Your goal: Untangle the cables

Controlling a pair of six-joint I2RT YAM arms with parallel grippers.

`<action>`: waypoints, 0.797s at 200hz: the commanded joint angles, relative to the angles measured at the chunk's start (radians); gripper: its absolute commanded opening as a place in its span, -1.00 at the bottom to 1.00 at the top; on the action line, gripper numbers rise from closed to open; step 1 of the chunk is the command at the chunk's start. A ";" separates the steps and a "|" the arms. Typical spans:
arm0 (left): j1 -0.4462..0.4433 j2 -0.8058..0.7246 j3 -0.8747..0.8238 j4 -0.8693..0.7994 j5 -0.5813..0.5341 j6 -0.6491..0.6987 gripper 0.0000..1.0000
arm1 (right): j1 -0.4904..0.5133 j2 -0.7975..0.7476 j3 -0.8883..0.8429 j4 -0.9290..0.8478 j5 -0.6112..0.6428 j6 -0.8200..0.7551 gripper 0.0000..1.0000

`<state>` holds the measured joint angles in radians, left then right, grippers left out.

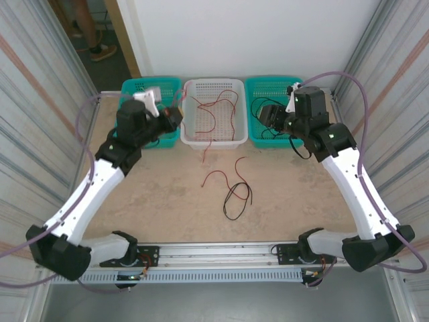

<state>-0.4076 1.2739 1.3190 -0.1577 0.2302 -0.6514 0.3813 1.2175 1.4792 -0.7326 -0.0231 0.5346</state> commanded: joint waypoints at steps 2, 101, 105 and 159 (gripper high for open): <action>0.008 0.085 0.165 0.057 0.091 0.029 -1.00 | -0.002 -0.081 -0.010 -0.037 0.031 -0.031 0.15; 0.009 0.355 0.433 0.073 0.058 0.063 -1.00 | -0.006 -0.210 -0.165 -0.078 0.044 -0.027 0.16; 0.009 0.363 0.428 0.082 0.057 0.062 -1.00 | -0.007 -0.215 -0.171 -0.083 0.047 -0.027 0.16; 0.001 0.465 0.380 0.163 0.015 0.063 -1.00 | -0.010 -0.277 -0.227 -0.127 0.059 -0.017 0.15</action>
<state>-0.4030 1.7061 1.7054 -0.0605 0.2787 -0.6128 0.3790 0.9665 1.2682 -0.8246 0.0078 0.5156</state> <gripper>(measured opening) 0.075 0.579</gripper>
